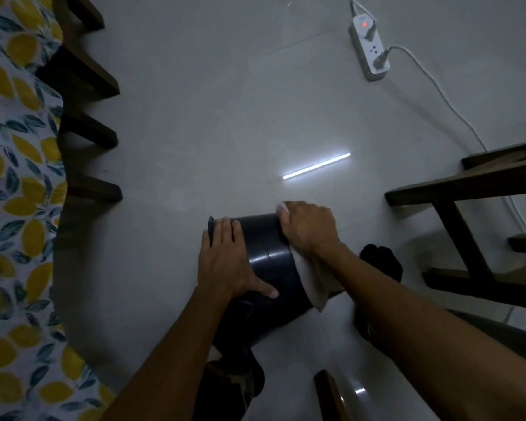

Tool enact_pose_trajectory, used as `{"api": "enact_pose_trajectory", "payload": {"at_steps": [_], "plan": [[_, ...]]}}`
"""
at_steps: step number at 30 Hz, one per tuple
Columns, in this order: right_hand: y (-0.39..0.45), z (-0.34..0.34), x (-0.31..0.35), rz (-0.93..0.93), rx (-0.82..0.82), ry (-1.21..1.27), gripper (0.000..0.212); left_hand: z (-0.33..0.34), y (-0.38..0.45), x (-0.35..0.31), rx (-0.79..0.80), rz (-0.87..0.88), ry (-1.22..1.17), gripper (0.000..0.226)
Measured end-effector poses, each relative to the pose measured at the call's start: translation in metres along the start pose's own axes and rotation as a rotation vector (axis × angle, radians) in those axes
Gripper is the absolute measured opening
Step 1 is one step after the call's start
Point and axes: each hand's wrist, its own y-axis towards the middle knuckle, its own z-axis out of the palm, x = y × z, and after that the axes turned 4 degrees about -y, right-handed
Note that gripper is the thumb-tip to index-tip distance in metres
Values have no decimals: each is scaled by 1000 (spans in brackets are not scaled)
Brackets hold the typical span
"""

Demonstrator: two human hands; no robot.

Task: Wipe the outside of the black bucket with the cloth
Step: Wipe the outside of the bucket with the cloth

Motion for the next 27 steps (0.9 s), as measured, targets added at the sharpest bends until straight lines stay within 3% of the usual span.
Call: {"api": "enact_pose_trajectory", "payload": {"at_steps": [4,8,12,16,27], "plan": [[-21,2,-23,107,-141,102,47,-3,-3,-3,-24,-8,-20,172],[-43,4,-25,124,-151,139,59,-6,-13,-5,-101,-52,-142,170],[-53,-2,-3,244,-88,223,53,-8,-26,-9,-197,-320,-599,168],[-54,-7,14,269,-16,285,54,-8,-24,-10,-212,-379,-950,156],[-67,-17,38,237,12,523,54,-48,-32,-26,-362,-206,-853,130]]}}
